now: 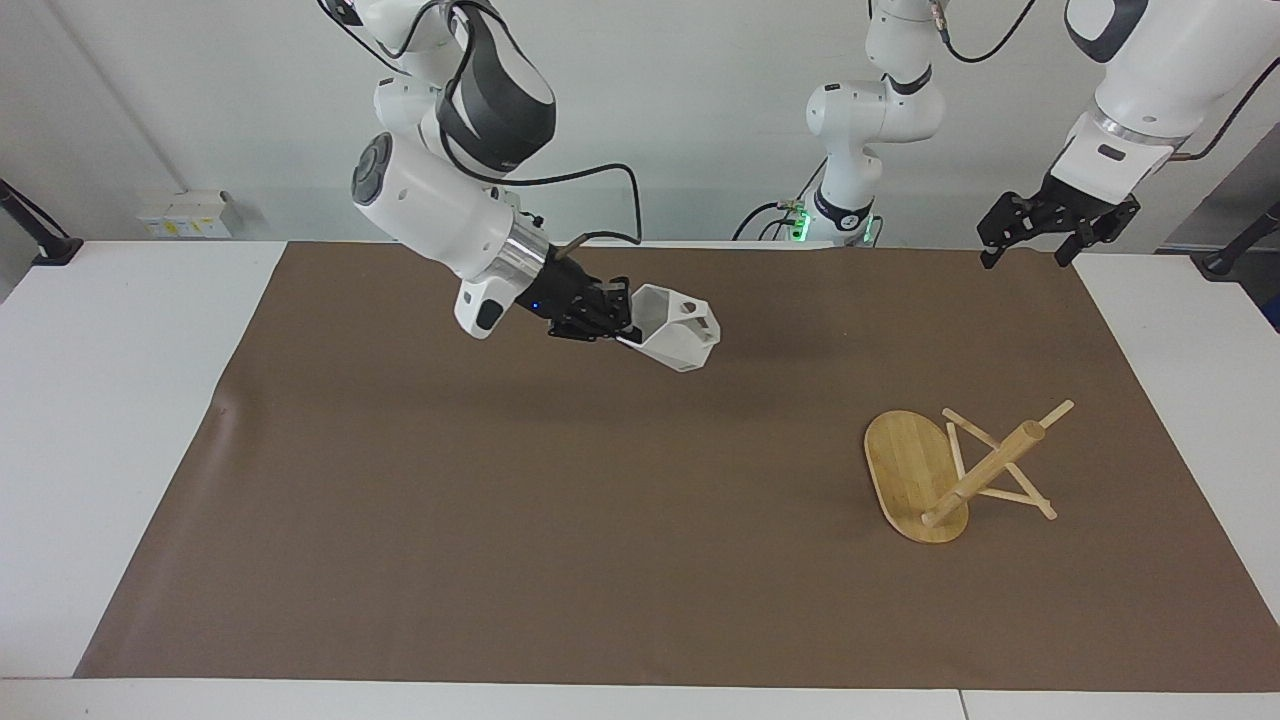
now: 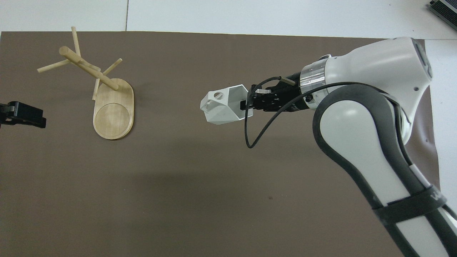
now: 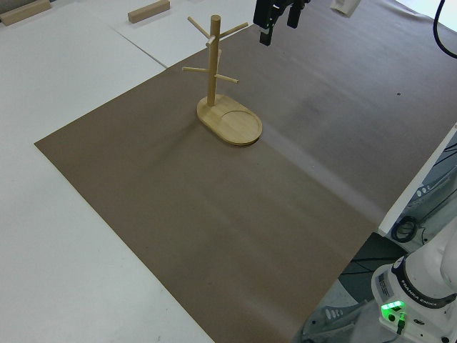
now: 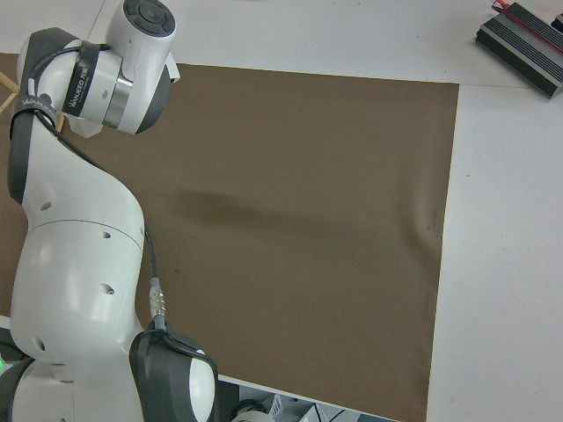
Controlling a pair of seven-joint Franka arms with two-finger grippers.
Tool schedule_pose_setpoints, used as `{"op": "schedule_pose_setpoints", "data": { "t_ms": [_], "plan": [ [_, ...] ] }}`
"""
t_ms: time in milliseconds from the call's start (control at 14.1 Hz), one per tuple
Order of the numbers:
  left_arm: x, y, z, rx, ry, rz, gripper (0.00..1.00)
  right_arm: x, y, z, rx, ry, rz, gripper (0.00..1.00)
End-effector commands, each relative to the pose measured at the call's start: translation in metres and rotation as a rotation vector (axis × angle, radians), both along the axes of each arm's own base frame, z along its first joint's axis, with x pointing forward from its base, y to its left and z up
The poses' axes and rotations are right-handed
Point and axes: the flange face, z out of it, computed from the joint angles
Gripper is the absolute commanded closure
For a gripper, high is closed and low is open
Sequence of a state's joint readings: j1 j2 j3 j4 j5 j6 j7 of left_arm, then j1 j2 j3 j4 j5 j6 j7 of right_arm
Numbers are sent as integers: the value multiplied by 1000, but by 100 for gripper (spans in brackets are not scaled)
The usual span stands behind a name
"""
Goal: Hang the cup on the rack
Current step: 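Carry the cup toward the left gripper while the left gripper reaches it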
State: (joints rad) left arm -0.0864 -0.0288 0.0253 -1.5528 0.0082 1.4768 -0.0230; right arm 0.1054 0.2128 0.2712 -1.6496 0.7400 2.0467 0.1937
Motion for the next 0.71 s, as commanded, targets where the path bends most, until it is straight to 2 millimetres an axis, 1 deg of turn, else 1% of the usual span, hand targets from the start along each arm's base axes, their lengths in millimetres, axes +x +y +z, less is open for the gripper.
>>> {"op": "schedule_pose_setpoints", "data": {
  "t_ms": [0,71,142,212,354,496,637],
  "plan": [
    [-15,-4,-7,12,14,51,0,-11,35,5,73,10,-66,100],
    [-17,-12,-10,5,15,123,0,-14,44,5,86,5,-74,100],
    [-17,-15,-10,-23,16,176,0,-18,51,5,100,13,-74,100],
    [-17,-17,-10,-73,23,213,0,-19,53,5,115,25,-77,100],
    [-16,-20,-12,-120,39,352,0,-23,59,8,149,40,-79,100],
    [-10,-29,-16,-203,65,521,0,-30,66,5,166,59,-74,100],
    [-4,-37,-22,-280,124,650,0,-37,75,5,165,61,-58,100]
  ]
}}
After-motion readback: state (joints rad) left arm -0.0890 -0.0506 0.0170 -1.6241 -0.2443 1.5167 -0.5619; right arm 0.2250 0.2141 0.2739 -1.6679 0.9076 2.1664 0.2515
